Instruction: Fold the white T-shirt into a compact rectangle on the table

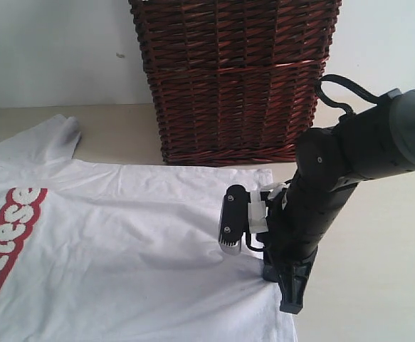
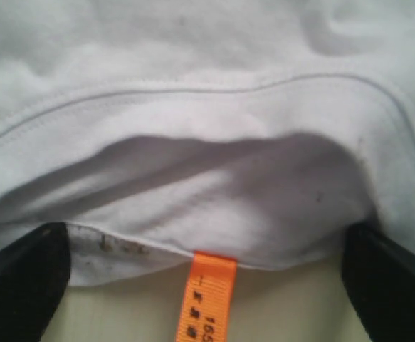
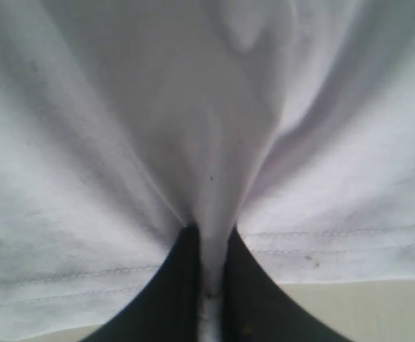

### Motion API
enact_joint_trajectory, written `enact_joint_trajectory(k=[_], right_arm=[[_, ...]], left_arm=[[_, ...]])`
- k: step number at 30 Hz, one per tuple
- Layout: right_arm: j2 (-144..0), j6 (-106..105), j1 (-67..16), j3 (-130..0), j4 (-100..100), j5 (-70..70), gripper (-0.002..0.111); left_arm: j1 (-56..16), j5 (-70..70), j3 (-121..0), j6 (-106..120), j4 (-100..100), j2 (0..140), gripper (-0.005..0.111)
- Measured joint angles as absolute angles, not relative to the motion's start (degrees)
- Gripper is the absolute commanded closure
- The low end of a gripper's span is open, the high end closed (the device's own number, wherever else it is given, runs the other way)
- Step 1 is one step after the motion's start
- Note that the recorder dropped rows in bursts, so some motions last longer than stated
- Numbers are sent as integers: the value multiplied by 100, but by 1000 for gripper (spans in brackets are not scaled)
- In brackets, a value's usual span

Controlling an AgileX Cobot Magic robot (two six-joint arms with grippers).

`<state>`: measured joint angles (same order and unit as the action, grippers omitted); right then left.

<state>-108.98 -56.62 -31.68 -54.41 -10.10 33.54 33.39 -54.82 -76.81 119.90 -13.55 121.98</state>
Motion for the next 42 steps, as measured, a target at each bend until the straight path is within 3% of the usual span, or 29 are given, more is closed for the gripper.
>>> enact_joint_trajectory(k=[27,30,33,36,42], right_arm=[[-10898,-5662,-3168,-5441,-995,3331,108],[-10898,-5662,-3168,-5441,-995,3331,108],[-10898,-5662,-3168,-5441,-995,3331,108],[-10898,-5662,-3168,-5441,-995,3331,108],[-10898,-5662,-3168,-5441,-995,3321,108]], left_arm=[[3339,-5482,-7658,11990,-1359,12239,4],[3339,-5458,-7617,11990,-1359,12250,21],[3339,-5457,-7593,11990,-1359,12250,55],[3339,-5457,-7593,11938,-1419,12250,102],[3317,-5302,-7593,11450,-1423,12250,106]])
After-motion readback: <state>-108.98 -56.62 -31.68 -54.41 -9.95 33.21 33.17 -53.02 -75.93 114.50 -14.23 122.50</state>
